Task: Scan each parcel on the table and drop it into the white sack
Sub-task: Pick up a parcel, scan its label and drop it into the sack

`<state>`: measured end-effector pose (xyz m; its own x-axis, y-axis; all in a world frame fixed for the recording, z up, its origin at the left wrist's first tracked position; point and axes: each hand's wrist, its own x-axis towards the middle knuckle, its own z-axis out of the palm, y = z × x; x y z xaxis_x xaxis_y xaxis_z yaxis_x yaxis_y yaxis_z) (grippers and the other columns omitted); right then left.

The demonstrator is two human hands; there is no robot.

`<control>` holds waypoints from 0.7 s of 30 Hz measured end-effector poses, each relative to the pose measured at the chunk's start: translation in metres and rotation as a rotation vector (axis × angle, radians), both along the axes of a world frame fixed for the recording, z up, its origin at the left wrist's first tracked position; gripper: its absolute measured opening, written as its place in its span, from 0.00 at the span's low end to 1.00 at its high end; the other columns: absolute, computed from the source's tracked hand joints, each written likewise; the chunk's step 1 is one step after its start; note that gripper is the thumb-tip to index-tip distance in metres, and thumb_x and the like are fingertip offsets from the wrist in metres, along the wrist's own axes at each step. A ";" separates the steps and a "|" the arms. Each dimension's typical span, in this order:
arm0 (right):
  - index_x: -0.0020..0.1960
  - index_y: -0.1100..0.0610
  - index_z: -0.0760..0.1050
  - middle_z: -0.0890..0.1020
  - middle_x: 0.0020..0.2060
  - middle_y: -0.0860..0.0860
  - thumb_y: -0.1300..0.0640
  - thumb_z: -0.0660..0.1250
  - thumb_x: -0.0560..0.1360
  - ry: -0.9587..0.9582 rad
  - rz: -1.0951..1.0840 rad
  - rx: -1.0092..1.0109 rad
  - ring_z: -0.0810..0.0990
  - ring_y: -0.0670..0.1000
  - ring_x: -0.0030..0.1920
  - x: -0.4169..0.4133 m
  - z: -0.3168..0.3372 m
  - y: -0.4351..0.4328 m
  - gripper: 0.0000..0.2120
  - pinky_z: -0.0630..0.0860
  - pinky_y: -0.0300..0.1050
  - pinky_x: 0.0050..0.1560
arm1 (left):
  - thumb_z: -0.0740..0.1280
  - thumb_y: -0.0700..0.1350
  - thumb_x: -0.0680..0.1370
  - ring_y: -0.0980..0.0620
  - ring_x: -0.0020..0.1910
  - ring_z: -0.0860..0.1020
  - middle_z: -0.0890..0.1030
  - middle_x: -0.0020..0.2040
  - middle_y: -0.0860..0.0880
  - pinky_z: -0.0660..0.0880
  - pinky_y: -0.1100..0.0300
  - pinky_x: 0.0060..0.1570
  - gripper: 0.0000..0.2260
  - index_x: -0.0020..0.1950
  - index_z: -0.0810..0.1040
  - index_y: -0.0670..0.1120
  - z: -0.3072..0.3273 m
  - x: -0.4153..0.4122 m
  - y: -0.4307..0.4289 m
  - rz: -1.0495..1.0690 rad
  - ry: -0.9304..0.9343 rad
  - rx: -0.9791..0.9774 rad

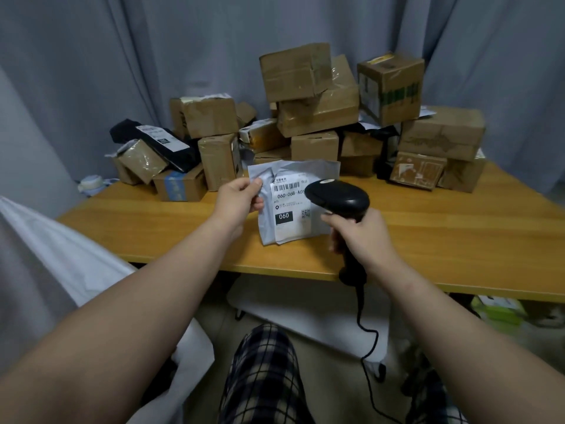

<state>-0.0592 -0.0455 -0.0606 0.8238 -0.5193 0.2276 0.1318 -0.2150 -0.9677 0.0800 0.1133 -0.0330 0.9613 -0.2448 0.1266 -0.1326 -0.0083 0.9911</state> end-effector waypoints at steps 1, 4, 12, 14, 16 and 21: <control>0.32 0.63 0.70 0.71 0.28 0.60 0.61 0.71 0.72 0.014 -0.009 -0.020 0.75 0.52 0.21 0.000 -0.005 0.004 0.14 0.73 0.50 0.31 | 0.64 0.42 0.81 0.56 0.30 0.72 0.75 0.34 0.48 0.75 0.65 0.37 0.08 0.42 0.78 0.45 -0.001 0.000 0.000 -0.002 0.010 -0.003; 0.34 0.73 0.70 0.73 0.26 0.60 0.60 0.72 0.72 0.022 -0.048 -0.048 0.77 0.51 0.22 -0.002 -0.015 0.011 0.18 0.76 0.51 0.32 | 0.64 0.42 0.81 0.57 0.30 0.72 0.75 0.34 0.48 0.75 0.67 0.35 0.08 0.42 0.77 0.44 0.000 -0.001 0.001 0.004 0.017 -0.011; 0.39 0.74 0.72 0.73 0.28 0.68 0.56 0.73 0.70 -0.023 -0.049 -0.160 0.78 0.51 0.24 -0.008 -0.018 0.017 0.20 0.80 0.53 0.31 | 0.64 0.43 0.81 0.57 0.32 0.74 0.77 0.37 0.48 0.76 0.67 0.36 0.07 0.44 0.78 0.45 0.000 -0.005 0.004 0.021 0.039 -0.019; 0.39 0.74 0.72 0.74 0.30 0.70 0.51 0.72 0.67 -0.019 -0.060 -0.155 0.79 0.56 0.25 -0.007 -0.017 0.017 0.24 0.80 0.59 0.33 | 0.64 0.43 0.81 0.57 0.31 0.73 0.77 0.36 0.48 0.76 0.67 0.35 0.08 0.44 0.78 0.45 -0.001 -0.005 0.005 0.021 0.043 -0.026; 0.38 0.73 0.72 0.75 0.30 0.69 0.47 0.70 0.63 -0.004 -0.077 -0.159 0.79 0.63 0.29 -0.007 -0.017 0.017 0.26 0.79 0.62 0.35 | 0.63 0.44 0.81 0.57 0.32 0.73 0.77 0.36 0.48 0.76 0.67 0.35 0.08 0.44 0.78 0.45 -0.002 -0.006 0.005 0.024 0.041 -0.018; 0.36 0.70 0.74 0.77 0.29 0.67 0.49 0.70 0.64 0.037 -0.087 -0.172 0.81 0.57 0.27 -0.008 -0.018 0.019 0.22 0.79 0.62 0.36 | 0.63 0.45 0.81 0.57 0.32 0.74 0.77 0.36 0.48 0.76 0.66 0.35 0.07 0.45 0.78 0.46 -0.003 -0.006 0.006 0.031 0.044 -0.005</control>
<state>-0.0674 -0.0267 -0.0784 0.7870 -0.5449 0.2893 0.0706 -0.3862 -0.9197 0.0738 0.1191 -0.0363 0.9731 -0.2137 0.0856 -0.0890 -0.0065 0.9960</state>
